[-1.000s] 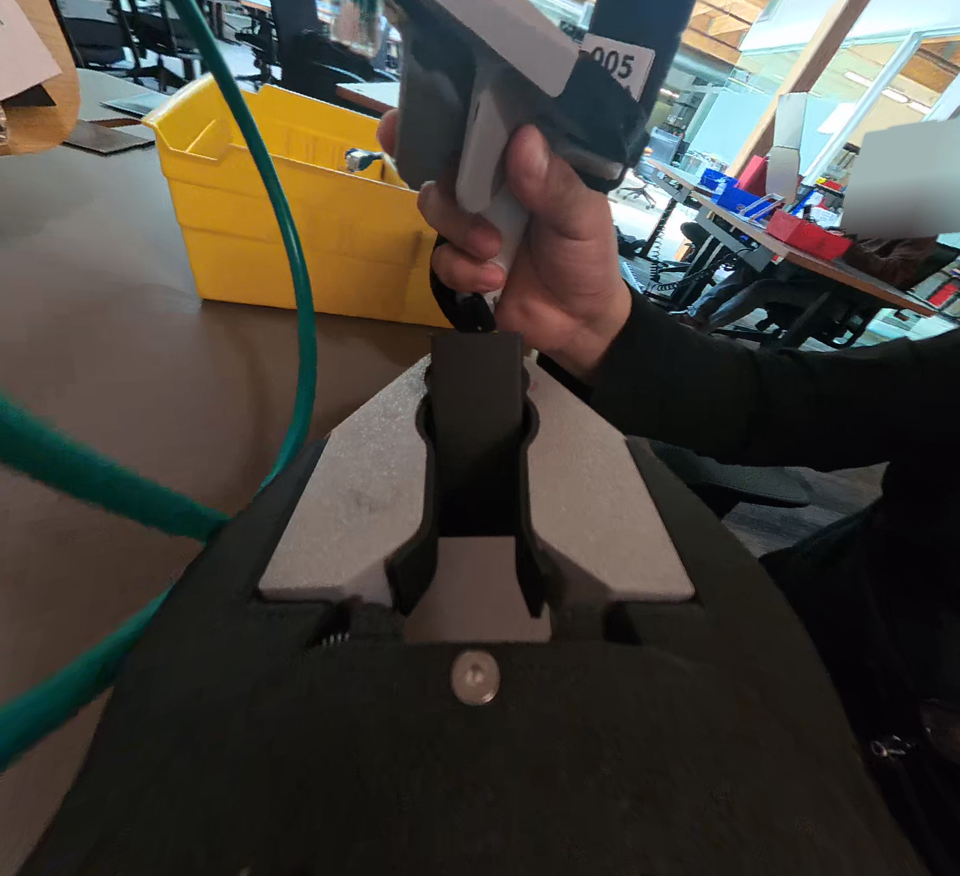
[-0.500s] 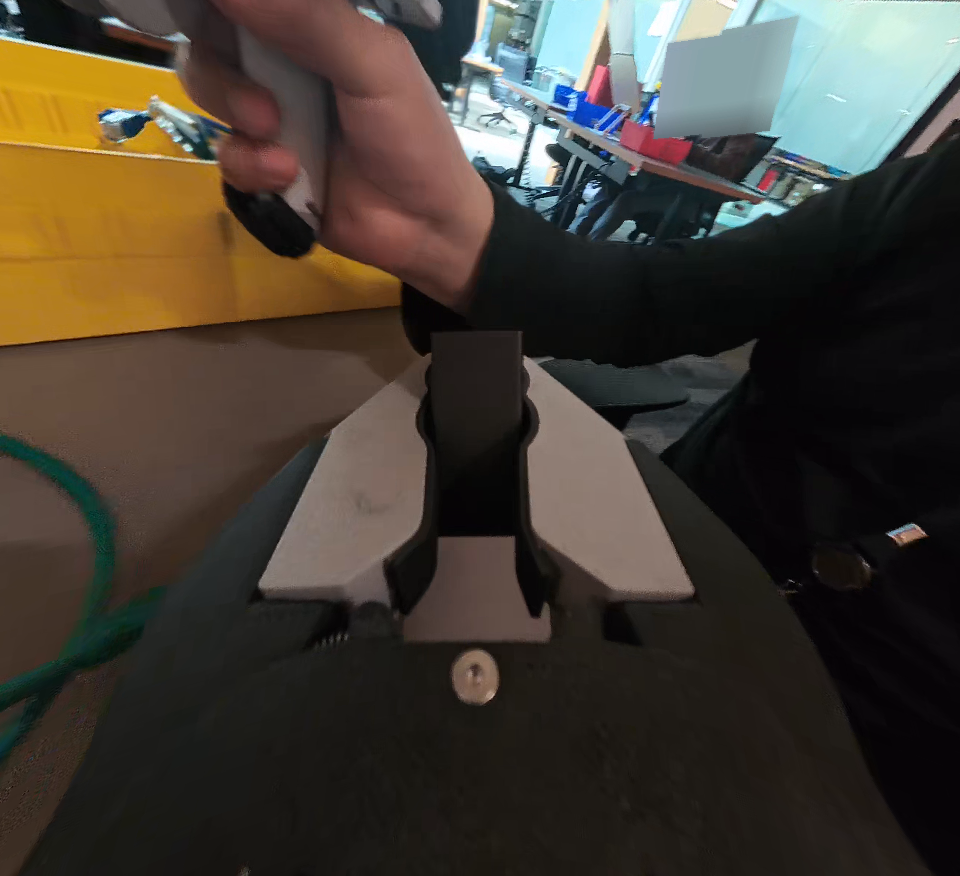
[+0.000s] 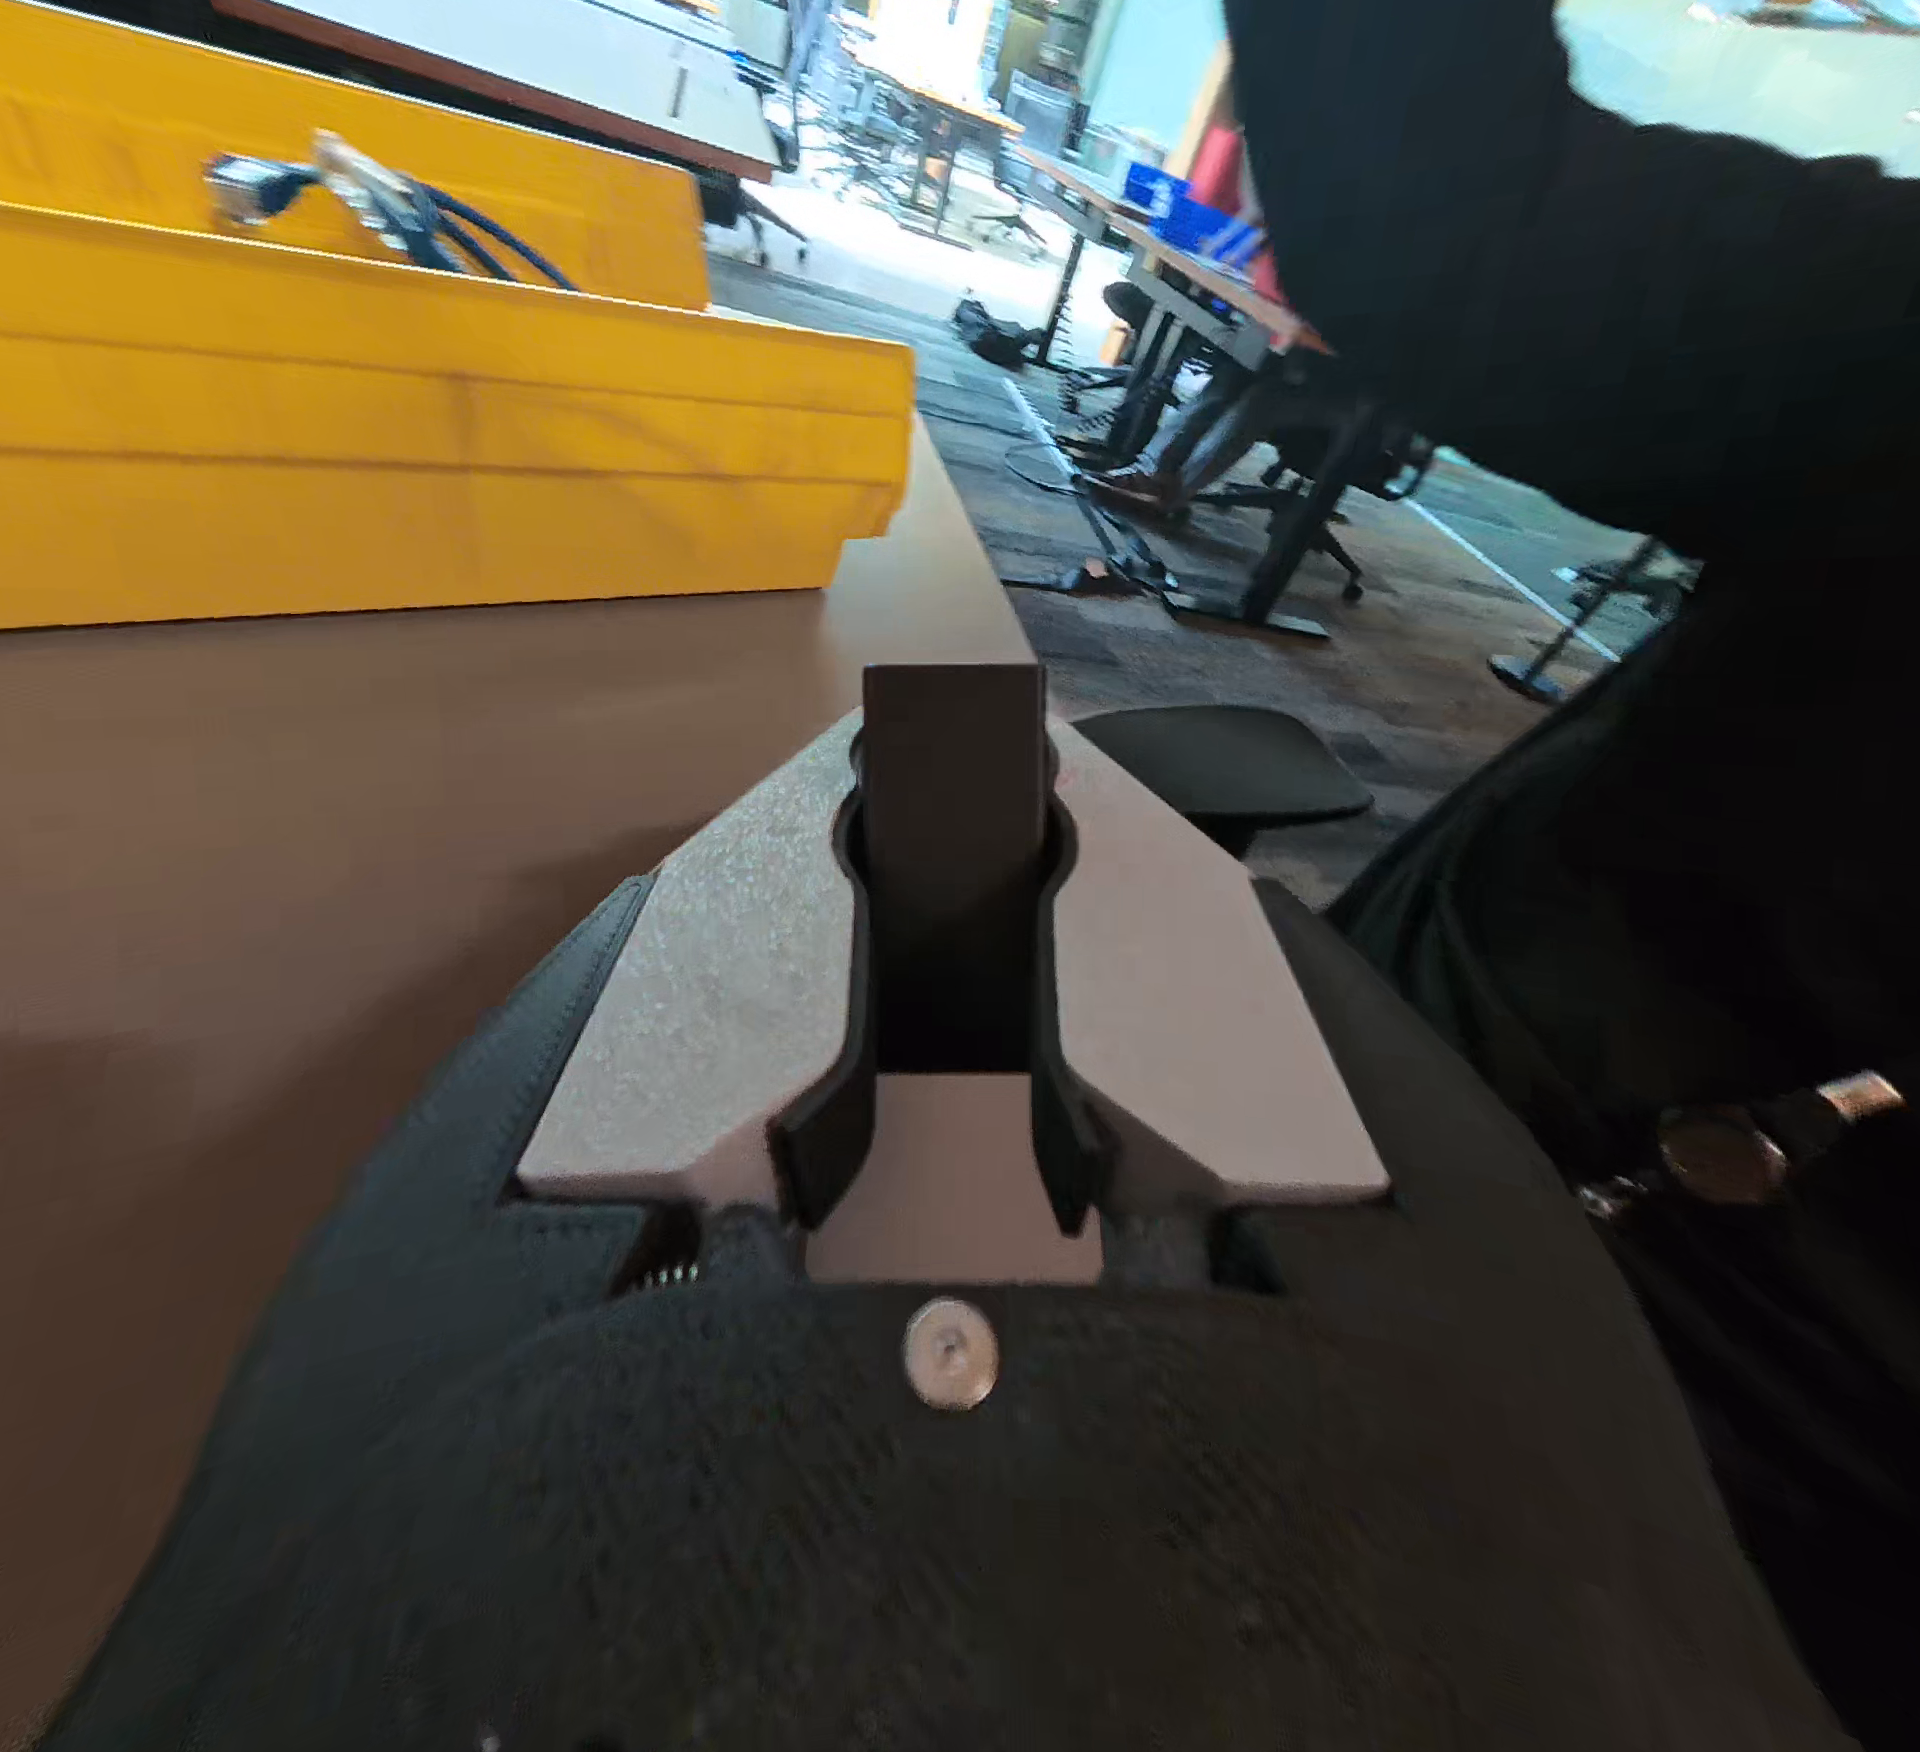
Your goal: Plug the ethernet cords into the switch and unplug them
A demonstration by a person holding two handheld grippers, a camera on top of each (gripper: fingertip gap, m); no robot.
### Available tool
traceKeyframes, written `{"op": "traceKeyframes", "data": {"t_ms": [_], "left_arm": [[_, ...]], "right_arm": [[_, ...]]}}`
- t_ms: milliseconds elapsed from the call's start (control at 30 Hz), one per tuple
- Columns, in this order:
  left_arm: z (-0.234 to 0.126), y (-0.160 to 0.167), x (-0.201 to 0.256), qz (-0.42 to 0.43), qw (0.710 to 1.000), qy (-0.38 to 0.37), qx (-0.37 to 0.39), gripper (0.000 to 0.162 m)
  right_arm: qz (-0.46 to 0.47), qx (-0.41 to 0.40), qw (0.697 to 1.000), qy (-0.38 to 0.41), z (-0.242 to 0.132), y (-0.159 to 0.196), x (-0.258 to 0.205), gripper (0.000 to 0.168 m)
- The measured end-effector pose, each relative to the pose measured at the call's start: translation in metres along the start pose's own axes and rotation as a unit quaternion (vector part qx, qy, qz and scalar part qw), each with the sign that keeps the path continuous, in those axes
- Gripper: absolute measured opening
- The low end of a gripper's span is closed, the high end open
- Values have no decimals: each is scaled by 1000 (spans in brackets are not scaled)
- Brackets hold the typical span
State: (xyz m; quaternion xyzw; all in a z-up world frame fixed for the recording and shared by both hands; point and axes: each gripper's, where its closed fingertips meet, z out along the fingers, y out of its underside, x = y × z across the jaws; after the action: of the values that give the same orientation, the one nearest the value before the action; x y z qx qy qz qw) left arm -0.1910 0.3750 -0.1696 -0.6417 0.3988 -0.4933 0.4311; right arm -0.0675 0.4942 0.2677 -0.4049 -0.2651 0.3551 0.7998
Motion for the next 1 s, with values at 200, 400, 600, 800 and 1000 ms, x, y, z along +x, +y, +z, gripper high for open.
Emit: {"op": "traceKeyframes", "data": {"t_ms": [200, 400, 600, 800, 1000], "left_arm": [[-16, -9, -28, -28, 996, -69, 40, 25], [-23, -12, -38, -45, 993, -88, 60, 26], [-25, -14, -39, -47, 993, -89, 66, 25], [-26, -14, -40, -53, 992, -87, 68, 25], [-27, -15, -41, -56, 992, -87, 72, 25]], "right_arm": [[-102, -69, 992, 40, -37, -64, 39, 10], [-130, -148, 979, 61, -59, -53, 64, 9], [-155, -242, 957, 47, -68, -10, 75, 9], [-122, -252, 959, 37, -69, 7, 80, 9], [-116, -305, 945, 1, -76, 46, 72, 9]]}}
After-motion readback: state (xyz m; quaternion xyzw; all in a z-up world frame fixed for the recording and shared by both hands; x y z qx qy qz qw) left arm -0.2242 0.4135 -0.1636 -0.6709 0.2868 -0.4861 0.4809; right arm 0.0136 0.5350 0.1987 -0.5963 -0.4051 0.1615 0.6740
